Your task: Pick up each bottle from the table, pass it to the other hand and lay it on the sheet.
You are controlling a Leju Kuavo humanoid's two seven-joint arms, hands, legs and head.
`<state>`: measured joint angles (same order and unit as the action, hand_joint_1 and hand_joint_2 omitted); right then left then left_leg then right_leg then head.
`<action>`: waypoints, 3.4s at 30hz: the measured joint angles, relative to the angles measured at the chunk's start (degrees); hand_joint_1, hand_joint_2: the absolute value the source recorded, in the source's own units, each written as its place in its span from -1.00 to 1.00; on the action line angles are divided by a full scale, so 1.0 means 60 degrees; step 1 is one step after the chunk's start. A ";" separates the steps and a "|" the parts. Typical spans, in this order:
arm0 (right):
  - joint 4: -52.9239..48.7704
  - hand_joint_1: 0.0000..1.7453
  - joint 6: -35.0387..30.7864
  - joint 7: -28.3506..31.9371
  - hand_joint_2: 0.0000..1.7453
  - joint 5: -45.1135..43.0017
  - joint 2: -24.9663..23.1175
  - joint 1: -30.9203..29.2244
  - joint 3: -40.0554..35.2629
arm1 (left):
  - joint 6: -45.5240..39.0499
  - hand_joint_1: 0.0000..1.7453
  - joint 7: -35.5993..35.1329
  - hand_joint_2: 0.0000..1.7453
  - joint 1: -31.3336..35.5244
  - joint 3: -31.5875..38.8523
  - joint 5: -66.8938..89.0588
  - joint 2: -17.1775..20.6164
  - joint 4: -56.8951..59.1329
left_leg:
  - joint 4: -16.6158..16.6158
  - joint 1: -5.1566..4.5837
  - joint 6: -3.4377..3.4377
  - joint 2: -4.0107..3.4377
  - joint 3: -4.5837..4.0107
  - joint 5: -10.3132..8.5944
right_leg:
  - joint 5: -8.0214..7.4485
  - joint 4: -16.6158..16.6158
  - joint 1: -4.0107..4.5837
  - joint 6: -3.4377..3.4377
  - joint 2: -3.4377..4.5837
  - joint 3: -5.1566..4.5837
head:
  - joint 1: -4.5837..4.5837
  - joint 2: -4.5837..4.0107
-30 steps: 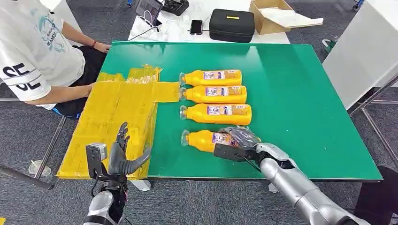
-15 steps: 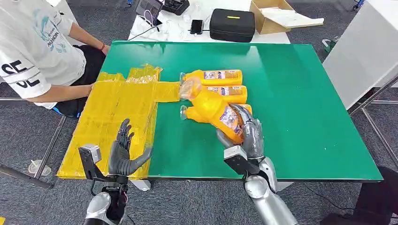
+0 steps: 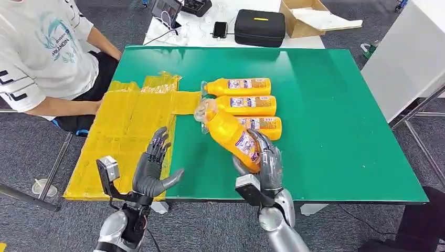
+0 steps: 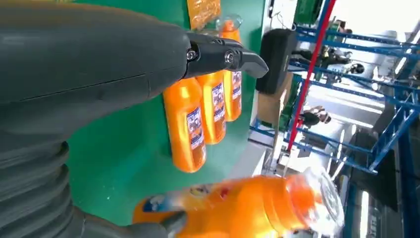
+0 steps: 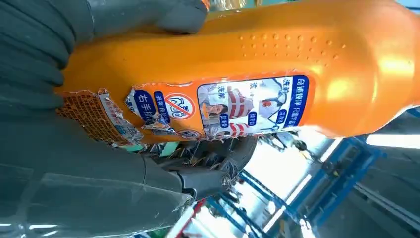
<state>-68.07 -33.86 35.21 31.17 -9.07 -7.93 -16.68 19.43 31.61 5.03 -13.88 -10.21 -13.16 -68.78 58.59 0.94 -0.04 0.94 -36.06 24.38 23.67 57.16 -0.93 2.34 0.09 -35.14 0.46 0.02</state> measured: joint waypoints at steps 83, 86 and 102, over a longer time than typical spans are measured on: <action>0.3013 -1.00 -0.1042 -0.0102 -1.00 0.0787 -0.1501 -0.0950 -0.1789 | 0.0761 1.00 -0.0568 1.00 0.0815 0.0124 -0.1858 0.0091 0.1410 | 0.0000 0.0014 -0.0007 -0.0004 0.0001 -0.0005 | -0.0001 0.0000 0.0015 -0.0001 0.0002 -0.0001 | 0.0000 -0.0003; 0.2900 -1.00 -0.1042 -0.0087 -1.00 0.0794 -0.1501 -0.0925 -0.1752 | 0.0728 1.00 -0.0579 1.00 0.0815 0.0168 -0.1887 0.0091 0.1355 | 0.0000 0.0014 -0.0007 -0.0004 0.0001 -0.0005 | -0.0001 0.0000 0.0015 -0.0001 0.0002 -0.0001 | -0.0004 -0.0003; -0.0135 -1.00 -0.1042 0.0794 -1.00 -0.0178 -0.1494 0.0011 -0.1195 | -0.2890 1.00 0.0000 1.00 0.1832 0.1079 -0.0090 0.0084 0.0816 | 0.0001 0.0014 -0.0008 -0.0004 0.0001 -0.0008 | -0.0002 0.0001 0.0016 -0.0002 0.0002 -0.0001 | -0.0004 -0.0003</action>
<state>-68.88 -40.11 39.98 30.10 -18.03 -7.86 -23.85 2.09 31.61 16.03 -7.41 -10.75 -12.66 -63.89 58.59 1.03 -0.08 0.91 -36.05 24.33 23.65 57.17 -0.83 2.33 0.10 -35.15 0.44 0.00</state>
